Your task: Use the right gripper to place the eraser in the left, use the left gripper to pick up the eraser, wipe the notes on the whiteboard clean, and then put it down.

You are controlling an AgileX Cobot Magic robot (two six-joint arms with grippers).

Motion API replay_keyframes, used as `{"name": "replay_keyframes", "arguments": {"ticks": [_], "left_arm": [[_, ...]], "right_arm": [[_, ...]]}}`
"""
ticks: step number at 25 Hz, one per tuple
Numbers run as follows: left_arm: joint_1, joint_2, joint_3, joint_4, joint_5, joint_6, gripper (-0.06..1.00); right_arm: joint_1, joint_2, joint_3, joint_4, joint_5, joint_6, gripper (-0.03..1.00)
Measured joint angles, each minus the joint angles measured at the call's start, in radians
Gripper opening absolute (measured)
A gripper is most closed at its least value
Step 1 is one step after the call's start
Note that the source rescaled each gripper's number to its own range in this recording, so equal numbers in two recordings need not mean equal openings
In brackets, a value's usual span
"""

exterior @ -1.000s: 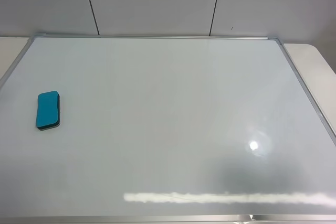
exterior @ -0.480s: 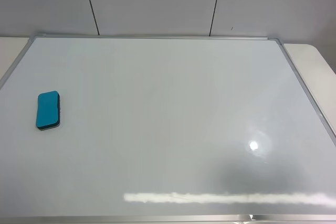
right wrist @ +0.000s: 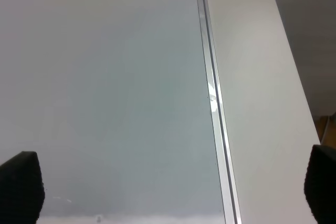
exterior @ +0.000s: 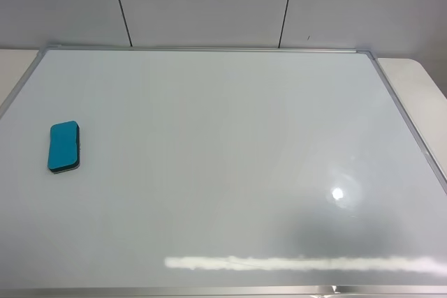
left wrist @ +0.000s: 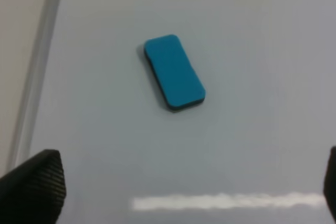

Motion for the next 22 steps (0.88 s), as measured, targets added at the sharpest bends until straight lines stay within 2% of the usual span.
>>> {"name": "replay_keyframes", "arguments": {"ticks": [3, 8, 22], "left_arm": [[0.008, -0.001, 0.002, 0.003, -0.026, 0.019, 1.00], [0.065, -0.001, 0.013, 0.032, -0.027, 0.021, 1.00], [0.068, -0.001, 0.013, 0.033, -0.027, 0.021, 1.00]], "right_arm": [[0.000, 0.000, 0.000, 0.000, 0.000, 0.000, 1.00], [0.000, 0.000, 0.000, 0.000, 0.000, 0.000, 1.00], [0.000, 0.000, 0.000, 0.000, 0.000, 0.000, 1.00]]}}
